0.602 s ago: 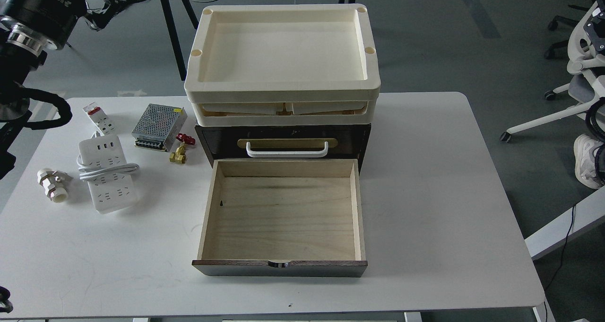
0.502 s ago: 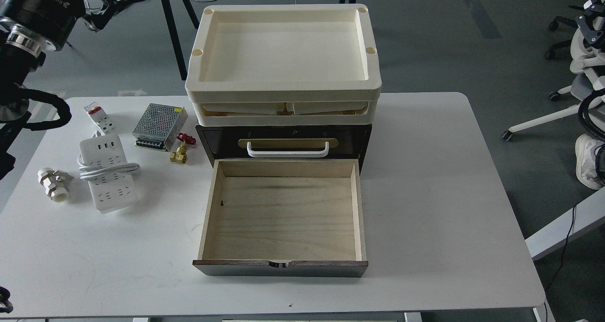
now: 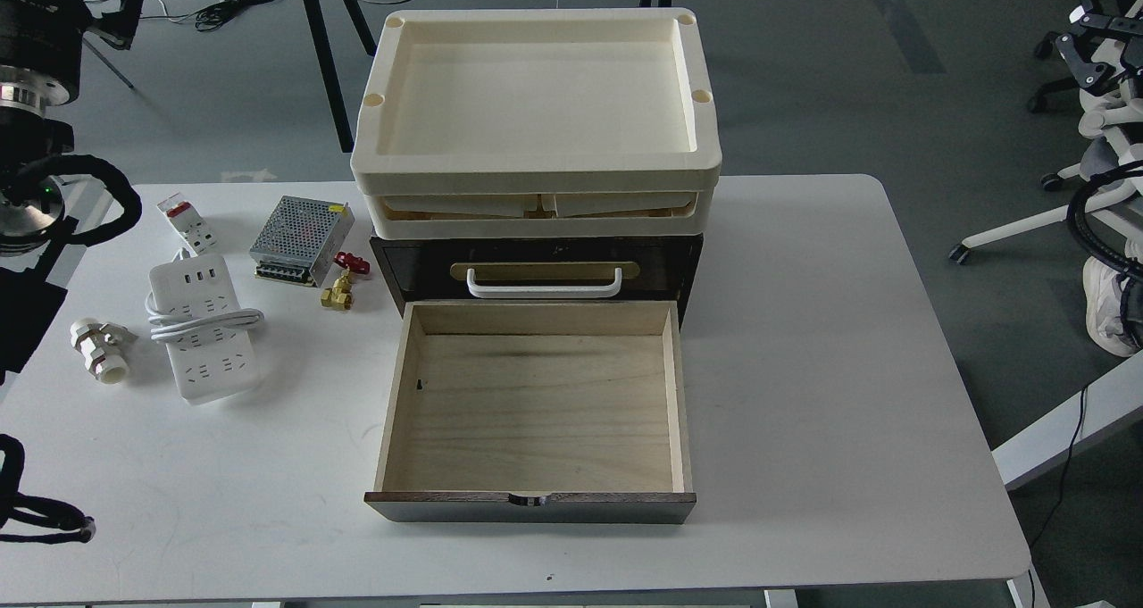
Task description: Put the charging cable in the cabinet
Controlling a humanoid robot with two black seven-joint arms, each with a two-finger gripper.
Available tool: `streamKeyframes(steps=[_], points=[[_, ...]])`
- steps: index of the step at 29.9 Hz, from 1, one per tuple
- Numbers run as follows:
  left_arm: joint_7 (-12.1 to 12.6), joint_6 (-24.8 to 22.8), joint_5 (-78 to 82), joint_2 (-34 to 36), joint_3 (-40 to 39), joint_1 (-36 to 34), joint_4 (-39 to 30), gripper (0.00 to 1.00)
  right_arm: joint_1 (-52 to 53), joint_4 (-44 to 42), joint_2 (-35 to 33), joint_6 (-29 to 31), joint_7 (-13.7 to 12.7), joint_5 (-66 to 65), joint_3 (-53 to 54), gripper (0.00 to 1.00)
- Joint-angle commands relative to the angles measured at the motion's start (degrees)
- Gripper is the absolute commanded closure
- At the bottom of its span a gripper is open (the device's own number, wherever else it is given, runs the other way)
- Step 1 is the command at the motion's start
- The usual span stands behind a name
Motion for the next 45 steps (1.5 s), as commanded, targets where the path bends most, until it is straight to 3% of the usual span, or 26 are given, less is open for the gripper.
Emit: streamKeyframes(steps=[1,6,12,18,23,26,32,36,39,45], points=[[-1.34,0.00,0.16,-0.04,-10.00,3.93,-7.00,0.00,-0.01,0.01,-0.10,0.00,0.02,0.00,0.01,0.00],[-1.34,0.00,1.21,4.78,-8.97,6.84,-17.46,0.00,-0.45,-0.16,-0.28,0.00,0.02,0.00,0.19,0.00],[-1.34,0.00,8.23,18.05,-0.44,7.37,-29.50,0.00,-1.41,-1.48,-0.10,0.00,0.28,0.09,0.10,0.00],[-1.34,0.00,30.88,30.70,2.02,7.37,-42.24,0.00,-2.38,-1.74,-0.19,0.00,0.54,0.09,0.45,0.00],[-1.34,0.00,52.93,42.30,10.27,7.28,-55.07,0.00,-2.82,-1.83,-0.45,0.00,0.54,0.09,0.36,0.00],[-1.34,0.00,66.65,48.37,15.63,7.19,-59.22,0.00,-3.00,-1.74,-0.71,0.00,0.54,0.09,0.45,0.00],[-1.34,0.00,94.94,52.43,24.42,7.81,-58.97,0.00,-4.23,-1.74,-1.07,0.00,0.54,0.18,0.71,0.00],[-1.34,8.64,112.01,51.29,34.35,7.55,-53.27,0.00,-4.58,-1.74,-1.68,0.00,0.54,0.18,0.71,0.00],[-1.34,13.57,119.32,47.00,38.67,7.37,-46.42,0.00,-4.67,-1.74,-1.68,0.00,0.54,0.18,0.71,0.00],[-1.34,14.29,127.86,36.36,39.21,6.58,-35.16,0.00,-5.02,-1.66,-1.59,0.00,0.54,0.18,0.63,0.00]])
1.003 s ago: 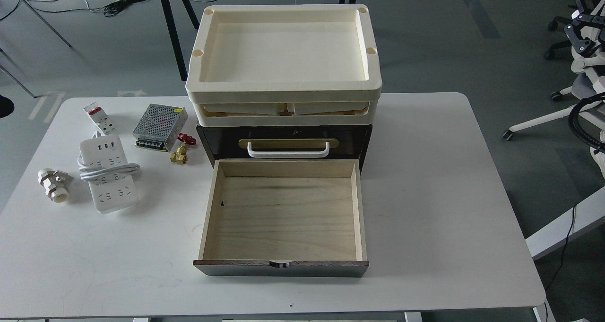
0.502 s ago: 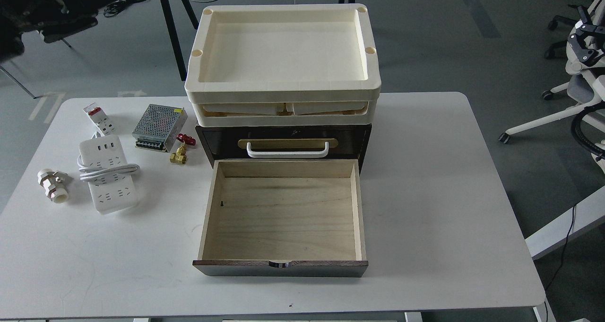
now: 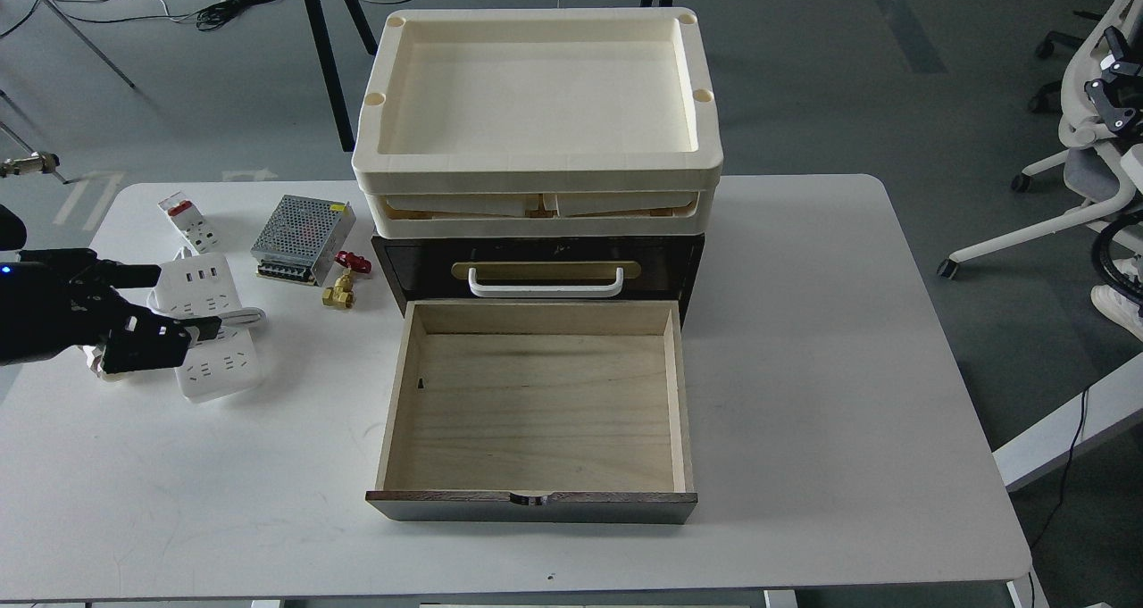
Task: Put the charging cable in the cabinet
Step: 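Reach the left hand down to the white power strip with cable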
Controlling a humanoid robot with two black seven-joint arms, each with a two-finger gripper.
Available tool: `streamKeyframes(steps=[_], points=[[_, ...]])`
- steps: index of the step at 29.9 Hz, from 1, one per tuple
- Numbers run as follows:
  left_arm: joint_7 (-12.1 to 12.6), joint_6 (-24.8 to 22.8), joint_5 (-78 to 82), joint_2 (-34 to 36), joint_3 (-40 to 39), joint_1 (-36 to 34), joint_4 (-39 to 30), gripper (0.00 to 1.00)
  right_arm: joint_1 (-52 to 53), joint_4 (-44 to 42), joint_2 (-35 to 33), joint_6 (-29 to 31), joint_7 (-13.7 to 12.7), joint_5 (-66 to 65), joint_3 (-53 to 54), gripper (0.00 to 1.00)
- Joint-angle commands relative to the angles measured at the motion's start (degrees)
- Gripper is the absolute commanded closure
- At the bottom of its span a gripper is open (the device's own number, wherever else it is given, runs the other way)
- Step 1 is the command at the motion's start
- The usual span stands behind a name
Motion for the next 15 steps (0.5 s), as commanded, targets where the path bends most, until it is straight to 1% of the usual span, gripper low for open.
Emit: streamKeyframes(steps=[1,6,13,15], points=[[0.00,0.19,4.45,-6.18,0.14,-0.49,5.52,0.00,-0.17,0.00,0.10,0.00,-0.01,0.00,-0.07,0.00],[0.00,0.19,11.30,-14.19,0.93,-2.07,13.96,0.00,-0.96,0.09,-0.07,0.00,-0.01,0.00,0.02,0.00],[0.00,0.63,11.42,-20.87,3.92,-4.80,22.49,0.01,-1.75,0.09,-0.51,0.00,-0.01,0.00,0.02,0.00],[0.00,1.77,11.42,-22.54,6.11,-5.85,25.12,0.01,-1.75,0.09,-0.51,0.00,-0.01,0.00,0.02,0.00]])
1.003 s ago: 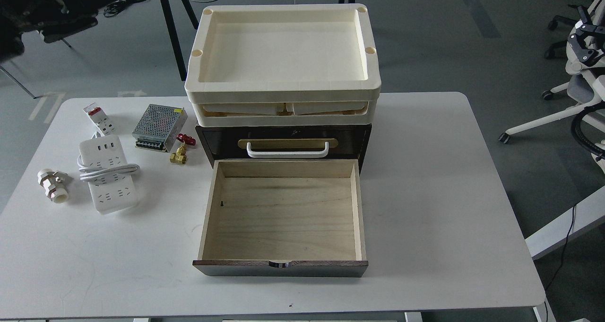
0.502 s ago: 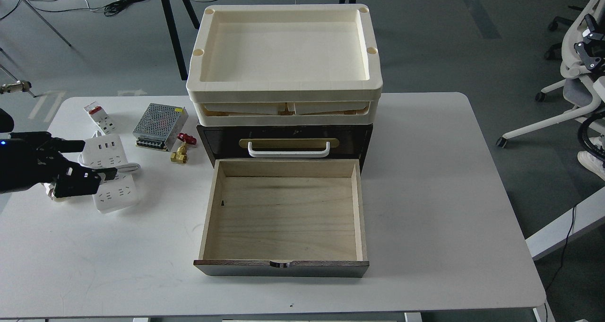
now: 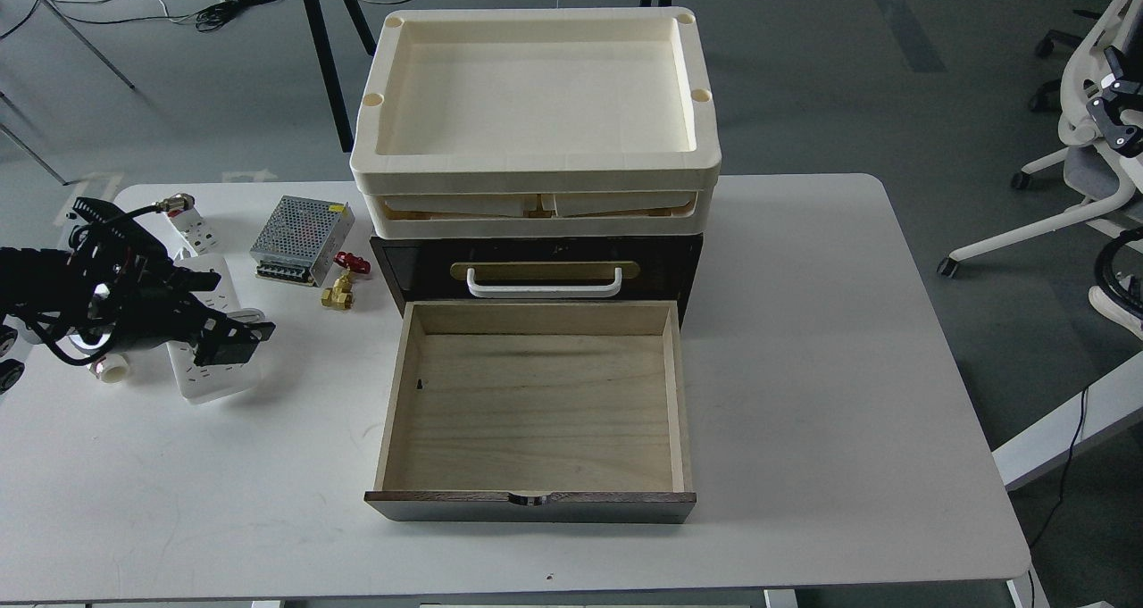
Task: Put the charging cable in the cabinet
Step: 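Reach the left hand down to the white power strip with cable, then close the left hand fingers around the white power strip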
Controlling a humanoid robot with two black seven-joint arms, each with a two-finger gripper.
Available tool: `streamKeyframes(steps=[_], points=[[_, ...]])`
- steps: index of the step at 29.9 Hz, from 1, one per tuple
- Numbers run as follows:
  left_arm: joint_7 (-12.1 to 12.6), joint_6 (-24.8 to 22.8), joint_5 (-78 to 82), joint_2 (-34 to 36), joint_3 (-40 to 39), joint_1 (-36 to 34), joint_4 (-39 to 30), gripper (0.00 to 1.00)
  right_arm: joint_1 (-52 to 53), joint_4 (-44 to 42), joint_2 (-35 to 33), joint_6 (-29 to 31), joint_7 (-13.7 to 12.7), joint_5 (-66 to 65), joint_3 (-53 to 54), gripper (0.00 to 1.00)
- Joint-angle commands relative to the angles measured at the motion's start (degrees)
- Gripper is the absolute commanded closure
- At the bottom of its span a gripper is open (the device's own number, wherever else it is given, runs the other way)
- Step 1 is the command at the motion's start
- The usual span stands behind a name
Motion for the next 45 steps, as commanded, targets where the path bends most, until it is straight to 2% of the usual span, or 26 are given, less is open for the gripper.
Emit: streamKeyframes(steps=[1,6,10,16,24,30,45], points=[[0.00,1.99,0.00,-2.79,3.43,-2.04,4.70,0.01,-0.09,0.01,-0.02,0.00,0.00,0.00,0.00,0.00],[0.00,7.26,0.00,-5.95,11.25,-4.85,13.05,0.02,-0.44,0.01,-0.02,0.00,0.00,0.00,0.00,0.00],[0.00,10.52,0.00,-7.27,15.12,-5.82,17.01,0.02,-0.62,0.01,-0.11,0.00,0.00,0.00,0.00,0.00],[0.00,10.69,0.00,-7.80,15.66,-5.82,18.86,0.03,-0.71,0.09,-0.02,0.00,0.00,0.00,-0.09,0.00],[0.00,11.93,0.00,-8.95,15.74,-5.82,20.97,0.21,-1.32,0.01,-0.02,0.00,0.00,0.00,0.00,0.00],[0.00,12.10,0.00,-10.26,15.83,-5.82,23.34,0.26,-1.41,0.01,-0.02,0.00,0.00,0.00,0.00,0.00],[0.00,13.16,0.00,-10.53,15.92,-5.30,24.23,0.29,-1.59,0.01,-0.11,0.00,0.00,0.00,0.00,0.00]])
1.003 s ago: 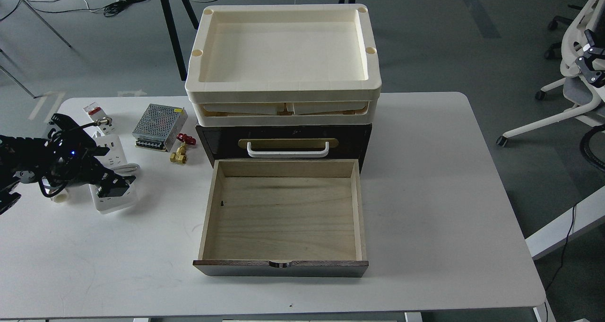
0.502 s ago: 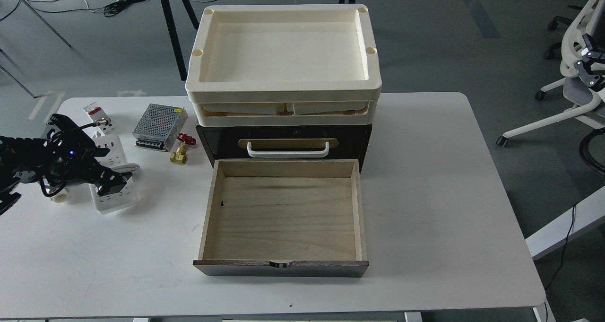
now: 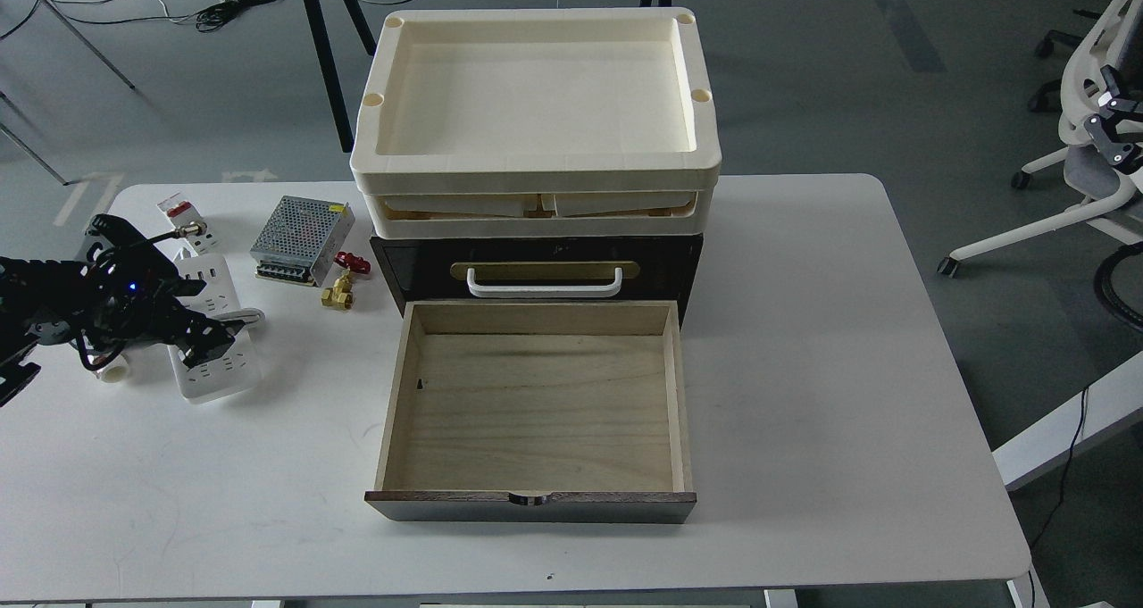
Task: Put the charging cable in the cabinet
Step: 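Close the left hand fingers around the white power strip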
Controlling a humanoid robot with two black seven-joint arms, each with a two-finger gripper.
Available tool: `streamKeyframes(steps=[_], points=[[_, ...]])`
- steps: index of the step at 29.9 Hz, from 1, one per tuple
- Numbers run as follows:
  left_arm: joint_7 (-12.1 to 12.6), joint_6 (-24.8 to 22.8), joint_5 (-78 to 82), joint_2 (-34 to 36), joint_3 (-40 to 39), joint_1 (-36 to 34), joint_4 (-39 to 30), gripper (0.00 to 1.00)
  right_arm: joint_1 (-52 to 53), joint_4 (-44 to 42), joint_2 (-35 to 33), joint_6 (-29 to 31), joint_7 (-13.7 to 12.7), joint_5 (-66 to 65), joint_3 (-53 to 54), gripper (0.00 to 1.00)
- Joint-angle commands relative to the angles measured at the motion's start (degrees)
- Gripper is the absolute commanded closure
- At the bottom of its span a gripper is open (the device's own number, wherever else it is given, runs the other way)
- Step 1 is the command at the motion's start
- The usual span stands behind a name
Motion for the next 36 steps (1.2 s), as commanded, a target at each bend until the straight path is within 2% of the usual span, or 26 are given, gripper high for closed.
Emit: streamKeyframes(steps=[1,14,16,19,21,36], points=[[0.00,0.25,0.00,0.00,0.01,0.32,-0.04,0.30,-0.08,-0.09,-0.09,0.00,0.00,0.00,-0.01,0.00],[0.00,1.39,0.00,0.17,0.18,0.85,-0.04,0.31,-0.52,-0.09,-0.09,0.00,0.00,0.00,-0.01,0.00],[0.00,1.48,0.00,0.26,2.63,0.41,-0.04,0.33,-0.61,-0.09,0.00,0.00,0.00,0.00,-0.01,0.00],[0.00,2.35,0.00,0.26,4.84,0.14,-0.04,0.38,-0.61,-0.09,-0.09,0.00,0.00,0.00,0.08,0.00],[0.00,3.15,0.00,0.26,4.93,0.23,-0.04,0.47,-0.61,-0.09,-0.09,0.00,0.00,0.00,0.08,0.00],[0.00,4.38,0.00,0.09,4.93,0.06,0.83,0.64,-0.87,-0.09,-0.09,0.00,0.00,0.00,0.08,0.00]])
